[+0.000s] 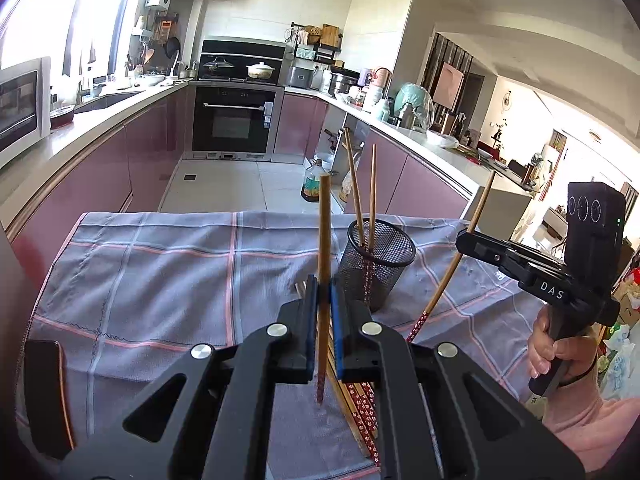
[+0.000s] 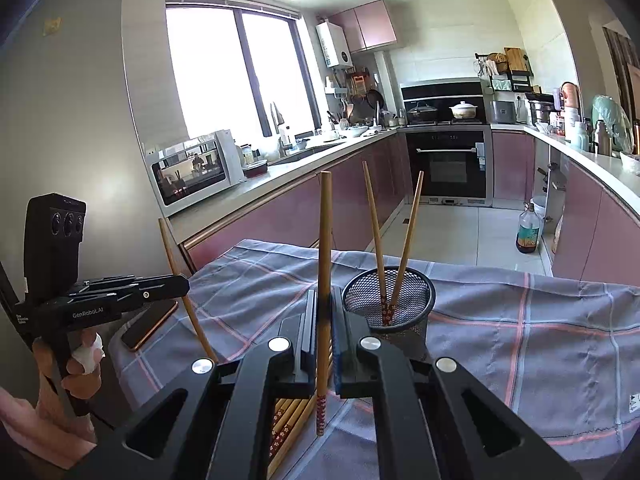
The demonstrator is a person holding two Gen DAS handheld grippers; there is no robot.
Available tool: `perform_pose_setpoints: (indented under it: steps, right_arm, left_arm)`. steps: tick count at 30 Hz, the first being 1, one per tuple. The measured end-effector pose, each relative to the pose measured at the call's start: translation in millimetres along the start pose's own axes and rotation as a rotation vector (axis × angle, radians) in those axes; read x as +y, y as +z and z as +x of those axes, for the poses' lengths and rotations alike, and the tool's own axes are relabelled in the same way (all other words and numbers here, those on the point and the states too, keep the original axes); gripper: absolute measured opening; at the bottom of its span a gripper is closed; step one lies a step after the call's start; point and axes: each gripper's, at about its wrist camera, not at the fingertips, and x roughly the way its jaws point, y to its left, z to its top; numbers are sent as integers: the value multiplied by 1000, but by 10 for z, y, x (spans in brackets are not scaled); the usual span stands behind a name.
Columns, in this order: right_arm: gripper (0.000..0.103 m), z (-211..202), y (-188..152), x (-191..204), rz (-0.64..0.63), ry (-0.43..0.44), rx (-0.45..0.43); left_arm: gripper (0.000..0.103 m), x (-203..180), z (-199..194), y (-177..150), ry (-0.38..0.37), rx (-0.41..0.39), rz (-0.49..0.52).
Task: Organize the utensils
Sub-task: 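Raise the right tool's chopstick upright above the mesh cup while the left tool carries its own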
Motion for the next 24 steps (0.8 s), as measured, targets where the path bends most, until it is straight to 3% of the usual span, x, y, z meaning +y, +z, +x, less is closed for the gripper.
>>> perform_pose_setpoints:
  steps: [24]
  right_arm:
    - [5, -159, 384, -97, -46, -34, -89]
  left_arm:
    - [7, -307, 24, 524, -84, -82, 59]
